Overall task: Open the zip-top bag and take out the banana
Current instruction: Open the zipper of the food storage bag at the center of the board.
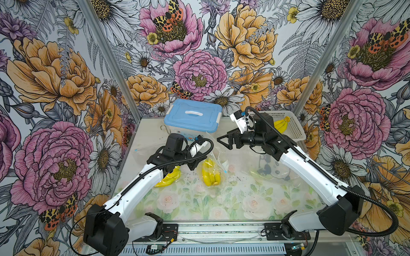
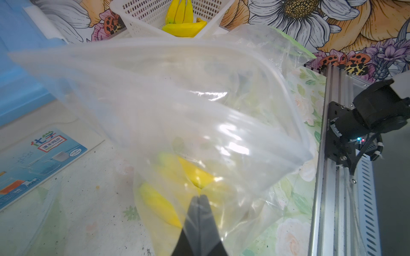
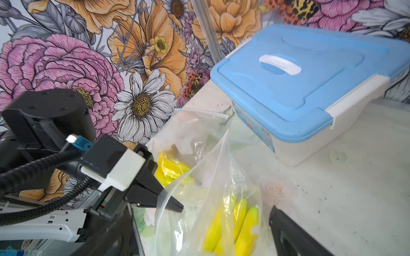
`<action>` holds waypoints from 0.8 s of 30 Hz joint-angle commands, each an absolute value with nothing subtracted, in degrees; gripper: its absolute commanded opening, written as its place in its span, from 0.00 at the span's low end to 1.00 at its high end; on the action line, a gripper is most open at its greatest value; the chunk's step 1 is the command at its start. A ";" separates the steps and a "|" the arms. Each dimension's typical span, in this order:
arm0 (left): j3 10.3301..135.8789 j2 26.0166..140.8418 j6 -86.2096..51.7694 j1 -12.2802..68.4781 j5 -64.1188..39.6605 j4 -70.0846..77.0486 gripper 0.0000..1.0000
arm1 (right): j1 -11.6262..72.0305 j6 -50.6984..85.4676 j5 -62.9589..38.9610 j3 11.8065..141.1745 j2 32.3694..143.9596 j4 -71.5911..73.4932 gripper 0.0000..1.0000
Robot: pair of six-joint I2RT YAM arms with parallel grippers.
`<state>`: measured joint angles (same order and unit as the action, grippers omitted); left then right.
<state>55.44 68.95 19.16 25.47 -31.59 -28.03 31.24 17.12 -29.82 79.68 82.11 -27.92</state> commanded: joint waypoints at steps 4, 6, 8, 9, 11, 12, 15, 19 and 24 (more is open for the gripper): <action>55.59 67.53 17.64 26.46 -30.67 -26.15 0.00 | 33.11 14.79 -24.43 83.86 84.90 -37.97 0.95; 55.63 67.57 17.58 26.53 -30.60 -26.22 0.00 | 33.35 14.40 -23.69 84.11 85.24 -39.68 0.88; 55.72 67.44 17.45 26.63 -30.55 -26.20 0.00 | 33.36 14.65 -22.79 84.20 85.35 -40.82 0.73; 55.72 67.38 17.47 26.70 -30.50 -26.19 0.00 | 33.40 14.52 -22.88 84.33 85.43 -41.46 0.65; 55.72 67.28 17.29 26.67 -30.51 -26.21 0.00 | 33.48 14.63 -22.75 84.39 85.34 -42.15 0.44; 55.68 67.20 17.25 26.76 -30.48 -26.19 0.00 | 33.57 14.68 -22.62 84.38 85.11 -42.52 0.32; 55.72 67.00 17.15 26.74 -30.41 -26.24 0.00 | 33.57 15.12 -21.50 84.52 84.36 -43.31 0.00; 55.54 66.76 16.62 26.88 -30.53 -26.19 0.00 | 33.69 15.55 -21.51 84.55 83.54 -43.85 0.00; 55.62 65.98 8.92 25.15 -34.01 -25.26 0.83 | 33.84 16.33 -20.70 86.07 82.11 -43.62 0.00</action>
